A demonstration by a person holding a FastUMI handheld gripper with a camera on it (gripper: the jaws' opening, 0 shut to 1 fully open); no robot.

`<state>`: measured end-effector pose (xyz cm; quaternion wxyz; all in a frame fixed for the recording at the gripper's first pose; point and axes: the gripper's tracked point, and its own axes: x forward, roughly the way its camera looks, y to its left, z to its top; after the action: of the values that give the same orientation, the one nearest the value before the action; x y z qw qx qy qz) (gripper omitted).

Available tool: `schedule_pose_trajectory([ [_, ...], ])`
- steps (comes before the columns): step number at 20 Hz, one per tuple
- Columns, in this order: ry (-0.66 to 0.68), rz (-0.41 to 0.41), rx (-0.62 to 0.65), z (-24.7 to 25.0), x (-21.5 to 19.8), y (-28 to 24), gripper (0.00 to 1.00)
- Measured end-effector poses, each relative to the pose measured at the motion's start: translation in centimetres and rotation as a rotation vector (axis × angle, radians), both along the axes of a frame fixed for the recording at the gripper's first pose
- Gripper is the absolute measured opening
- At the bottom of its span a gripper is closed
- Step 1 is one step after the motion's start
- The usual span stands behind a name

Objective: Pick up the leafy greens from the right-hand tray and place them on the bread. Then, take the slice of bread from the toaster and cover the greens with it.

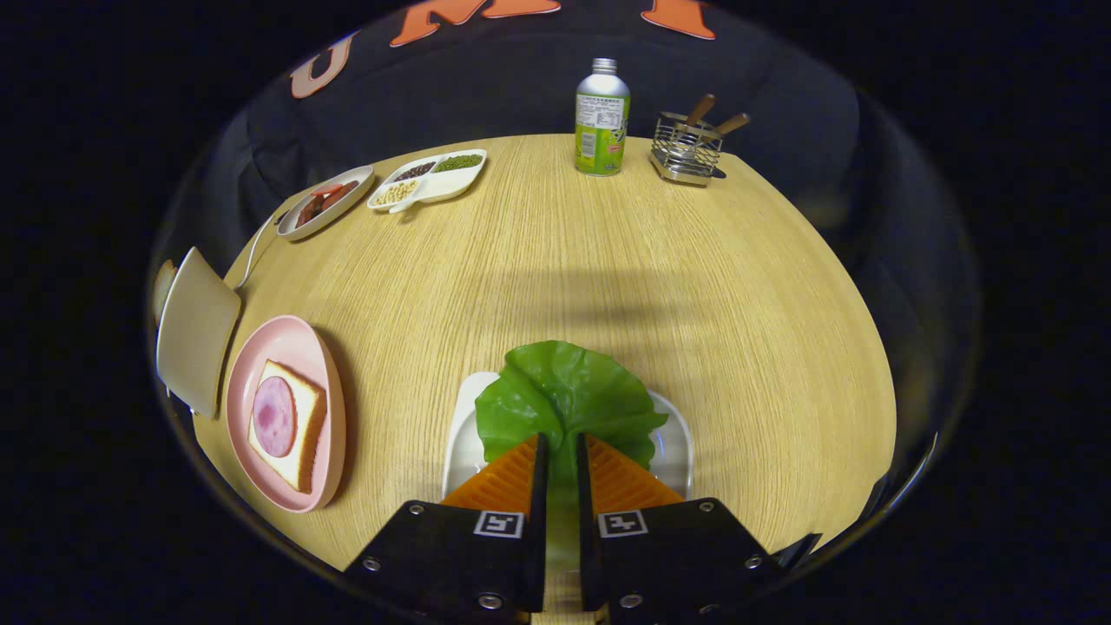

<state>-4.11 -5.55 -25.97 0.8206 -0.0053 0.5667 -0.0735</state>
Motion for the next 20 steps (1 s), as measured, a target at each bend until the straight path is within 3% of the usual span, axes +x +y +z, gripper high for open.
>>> schedule_pose_trajectory([
  [4, -0.046, -0.053, 0.098, 0.8, 0.3, 0.3, 0.06],
  [12, -0.206, -0.061, 0.221, 5.3, 2.0, 2.7, 0.06],
  [20, -0.275, 0.096, 0.32, 8.8, 3.5, 10.2, 0.06],
])
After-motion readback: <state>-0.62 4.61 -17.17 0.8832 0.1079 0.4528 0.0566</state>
